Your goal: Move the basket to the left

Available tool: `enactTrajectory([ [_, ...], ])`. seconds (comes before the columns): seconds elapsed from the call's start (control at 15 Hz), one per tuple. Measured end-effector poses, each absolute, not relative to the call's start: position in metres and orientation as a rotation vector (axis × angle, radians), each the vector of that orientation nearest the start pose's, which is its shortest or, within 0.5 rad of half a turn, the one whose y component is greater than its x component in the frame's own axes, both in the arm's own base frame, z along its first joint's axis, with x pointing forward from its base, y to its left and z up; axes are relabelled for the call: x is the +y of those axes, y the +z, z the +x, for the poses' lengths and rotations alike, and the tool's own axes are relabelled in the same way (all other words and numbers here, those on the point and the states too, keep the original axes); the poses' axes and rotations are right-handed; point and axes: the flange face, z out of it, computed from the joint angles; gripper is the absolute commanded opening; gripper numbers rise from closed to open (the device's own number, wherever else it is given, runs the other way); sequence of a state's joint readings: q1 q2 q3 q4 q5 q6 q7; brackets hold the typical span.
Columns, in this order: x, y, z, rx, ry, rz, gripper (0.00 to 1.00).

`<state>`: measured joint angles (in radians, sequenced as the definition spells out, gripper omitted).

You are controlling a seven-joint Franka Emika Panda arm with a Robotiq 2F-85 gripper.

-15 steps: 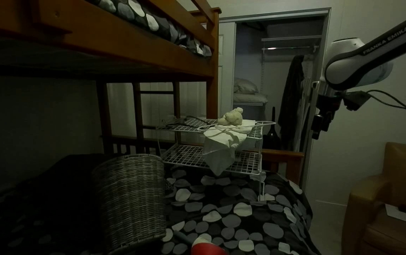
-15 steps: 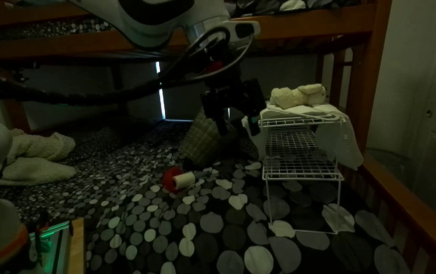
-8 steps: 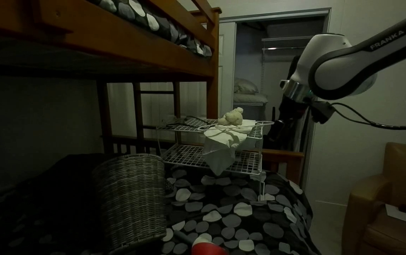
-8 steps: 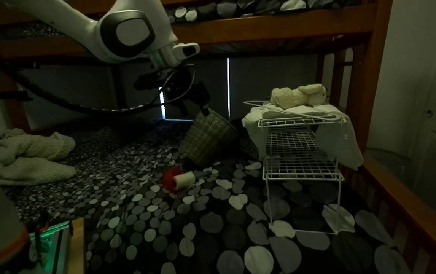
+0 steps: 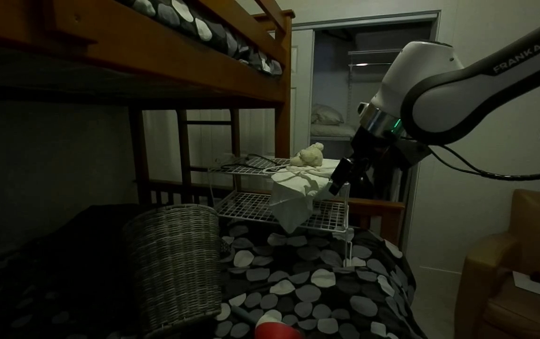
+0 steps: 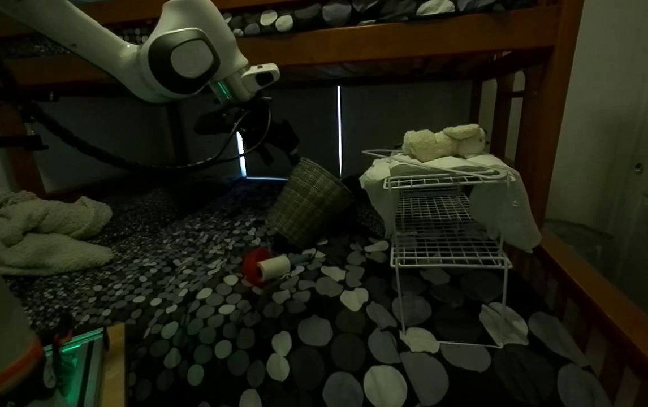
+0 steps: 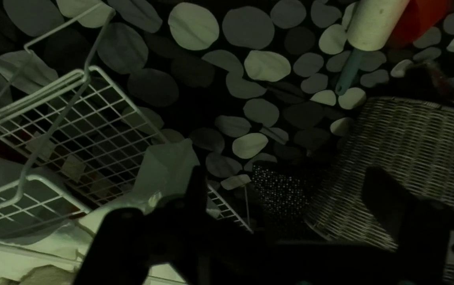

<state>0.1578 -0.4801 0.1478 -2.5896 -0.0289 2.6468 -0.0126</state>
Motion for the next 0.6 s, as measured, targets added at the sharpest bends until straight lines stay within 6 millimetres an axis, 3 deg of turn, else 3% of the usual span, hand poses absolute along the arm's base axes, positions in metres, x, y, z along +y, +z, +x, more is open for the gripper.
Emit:
enactTrajectory([
  [0.13, 0.139, 0.464, 0.413, -0.369, -0.789, -3.007, 1.0],
  [0.27, 0.161, 0.434, 0.424, -0.246, -0.703, -2.996, 1.0],
  [0.6, 0.208, 0.364, 0.478, 0.093, -0.492, -2.95, 1.0],
])
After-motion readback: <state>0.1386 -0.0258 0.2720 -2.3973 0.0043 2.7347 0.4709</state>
